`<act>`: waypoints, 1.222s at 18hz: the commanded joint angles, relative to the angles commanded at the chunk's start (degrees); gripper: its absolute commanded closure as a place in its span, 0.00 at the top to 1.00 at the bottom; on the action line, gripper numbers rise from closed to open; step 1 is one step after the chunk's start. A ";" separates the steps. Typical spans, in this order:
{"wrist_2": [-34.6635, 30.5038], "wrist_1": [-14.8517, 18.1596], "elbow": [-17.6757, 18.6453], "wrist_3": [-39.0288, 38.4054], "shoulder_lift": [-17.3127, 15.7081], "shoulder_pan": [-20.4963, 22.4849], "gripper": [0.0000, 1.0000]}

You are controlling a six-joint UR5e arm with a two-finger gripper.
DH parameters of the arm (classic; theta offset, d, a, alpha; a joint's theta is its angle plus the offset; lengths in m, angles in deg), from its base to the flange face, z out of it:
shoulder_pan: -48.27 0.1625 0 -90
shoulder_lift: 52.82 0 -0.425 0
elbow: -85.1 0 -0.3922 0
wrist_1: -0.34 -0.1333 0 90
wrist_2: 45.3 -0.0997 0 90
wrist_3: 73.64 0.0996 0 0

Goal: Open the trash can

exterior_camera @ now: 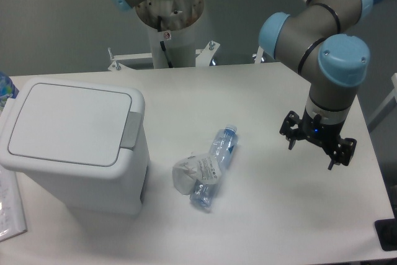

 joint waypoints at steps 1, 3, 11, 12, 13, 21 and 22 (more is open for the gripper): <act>0.09 0.00 0.35 -0.09 -0.09 -0.26 1.00; 2.01 0.09 0.79 -1.31 -0.79 -0.70 1.00; 10.98 0.18 1.84 -15.29 -2.55 -2.28 1.00; 12.12 0.18 2.46 -16.25 -2.81 -2.55 1.00; 14.22 0.09 3.85 -16.35 -3.51 -2.46 1.00; 30.83 -1.32 7.74 -25.74 -7.29 -2.81 1.00; 33.11 -1.32 7.74 -27.58 -8.08 -3.25 1.00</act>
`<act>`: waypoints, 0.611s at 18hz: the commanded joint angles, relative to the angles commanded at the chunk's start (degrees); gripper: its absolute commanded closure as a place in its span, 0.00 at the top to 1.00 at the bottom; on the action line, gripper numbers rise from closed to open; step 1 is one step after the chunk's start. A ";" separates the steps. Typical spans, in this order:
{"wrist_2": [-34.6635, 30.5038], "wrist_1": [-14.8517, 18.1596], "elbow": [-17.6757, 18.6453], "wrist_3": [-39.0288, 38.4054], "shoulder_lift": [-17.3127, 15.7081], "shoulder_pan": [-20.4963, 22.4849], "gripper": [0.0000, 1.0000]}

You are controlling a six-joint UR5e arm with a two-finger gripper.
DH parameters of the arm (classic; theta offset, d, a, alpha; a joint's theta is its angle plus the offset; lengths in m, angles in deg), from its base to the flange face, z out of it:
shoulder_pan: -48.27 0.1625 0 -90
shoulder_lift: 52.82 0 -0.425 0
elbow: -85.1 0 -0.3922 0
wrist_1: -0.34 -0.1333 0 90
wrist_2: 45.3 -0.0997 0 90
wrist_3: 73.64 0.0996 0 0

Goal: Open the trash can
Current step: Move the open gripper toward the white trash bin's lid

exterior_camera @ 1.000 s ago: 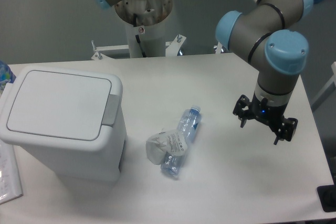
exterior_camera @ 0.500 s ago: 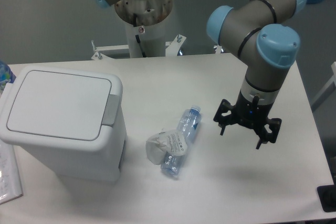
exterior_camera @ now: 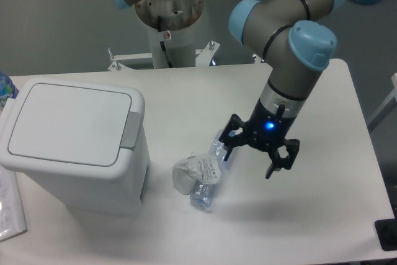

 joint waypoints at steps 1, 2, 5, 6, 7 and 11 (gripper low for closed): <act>1.94 0.00 0.00 -2.02 -0.36 -0.44 1.00; 3.35 -0.09 0.09 -3.43 -0.71 -0.62 1.00; 6.17 0.00 0.70 -5.99 -3.08 -0.80 1.00; 7.05 0.00 1.14 -6.34 -3.87 -0.80 1.00; 8.01 -0.09 1.84 -6.35 -4.83 -0.80 1.00; 9.25 -1.58 6.05 -6.43 -8.70 -2.72 1.00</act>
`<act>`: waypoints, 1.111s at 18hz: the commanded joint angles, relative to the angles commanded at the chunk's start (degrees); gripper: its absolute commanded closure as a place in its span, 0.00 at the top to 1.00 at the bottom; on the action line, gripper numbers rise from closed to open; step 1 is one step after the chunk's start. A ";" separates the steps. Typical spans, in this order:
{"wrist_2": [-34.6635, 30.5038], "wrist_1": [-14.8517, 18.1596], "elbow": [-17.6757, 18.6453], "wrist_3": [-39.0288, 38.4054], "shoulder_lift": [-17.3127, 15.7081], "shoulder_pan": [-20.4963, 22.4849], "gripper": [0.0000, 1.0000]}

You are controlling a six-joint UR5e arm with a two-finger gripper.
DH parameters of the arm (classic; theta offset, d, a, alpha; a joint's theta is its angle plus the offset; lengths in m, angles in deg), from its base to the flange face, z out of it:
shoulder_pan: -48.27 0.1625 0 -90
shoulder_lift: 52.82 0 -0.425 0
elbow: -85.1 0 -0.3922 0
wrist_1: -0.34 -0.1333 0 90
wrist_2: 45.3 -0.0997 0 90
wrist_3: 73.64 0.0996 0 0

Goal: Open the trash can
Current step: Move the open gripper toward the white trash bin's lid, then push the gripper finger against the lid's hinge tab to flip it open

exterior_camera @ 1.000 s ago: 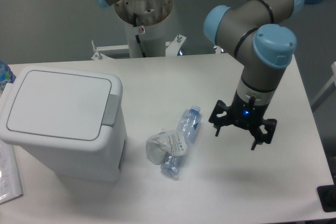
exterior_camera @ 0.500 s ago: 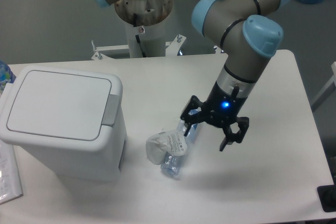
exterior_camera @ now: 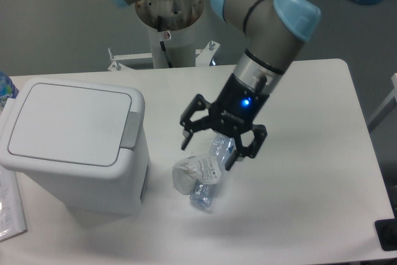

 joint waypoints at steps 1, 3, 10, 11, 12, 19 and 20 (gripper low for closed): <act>0.00 -0.62 1.32 0.09 -0.79 -0.44 1.00; 0.00 -2.28 3.25 0.00 -1.59 -1.14 1.00; -0.09 -3.43 3.70 -0.79 -1.85 -2.99 1.00; -0.17 -3.43 3.79 -0.70 -1.77 -3.08 1.00; -0.18 -3.43 3.79 -0.70 -1.68 -3.08 1.00; -0.35 -4.83 4.23 -0.79 -1.15 -3.43 1.00; -0.35 -5.45 4.49 -0.70 -1.15 -3.43 1.00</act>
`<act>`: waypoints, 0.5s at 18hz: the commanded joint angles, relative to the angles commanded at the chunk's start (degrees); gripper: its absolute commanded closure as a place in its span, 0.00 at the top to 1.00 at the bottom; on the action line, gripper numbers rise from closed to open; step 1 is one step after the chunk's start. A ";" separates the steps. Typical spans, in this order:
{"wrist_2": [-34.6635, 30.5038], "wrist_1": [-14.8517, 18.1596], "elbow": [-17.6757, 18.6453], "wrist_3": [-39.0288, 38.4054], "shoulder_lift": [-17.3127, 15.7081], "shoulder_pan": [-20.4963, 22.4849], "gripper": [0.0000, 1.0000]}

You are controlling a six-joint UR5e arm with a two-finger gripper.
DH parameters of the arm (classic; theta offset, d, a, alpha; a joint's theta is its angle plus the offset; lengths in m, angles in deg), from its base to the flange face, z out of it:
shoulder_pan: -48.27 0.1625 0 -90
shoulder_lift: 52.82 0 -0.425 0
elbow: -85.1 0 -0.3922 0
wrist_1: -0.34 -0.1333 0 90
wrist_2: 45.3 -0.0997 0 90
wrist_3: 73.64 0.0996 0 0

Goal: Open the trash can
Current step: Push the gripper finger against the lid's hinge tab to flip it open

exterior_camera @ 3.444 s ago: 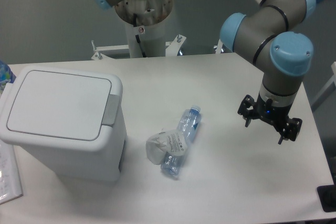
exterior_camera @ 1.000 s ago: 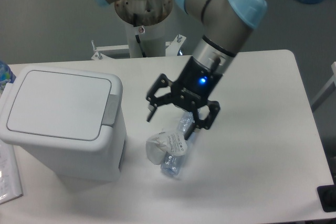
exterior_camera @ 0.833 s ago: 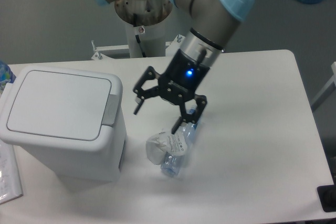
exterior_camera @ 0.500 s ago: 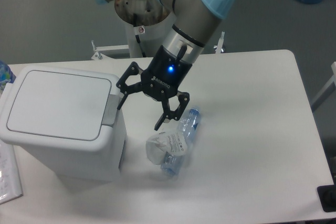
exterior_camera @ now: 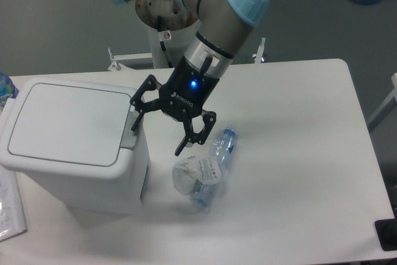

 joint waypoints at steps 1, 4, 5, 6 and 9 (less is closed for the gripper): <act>0.00 -0.44 0.35 -0.09 0.00 0.00 1.00; 0.00 -0.89 0.71 -0.09 0.00 -0.09 1.00; 0.00 -0.89 0.79 -0.09 0.00 -0.09 1.00; -0.09 -0.89 0.79 -0.09 0.00 -0.09 1.00; 0.00 -0.89 0.79 -0.09 -0.09 -0.09 1.00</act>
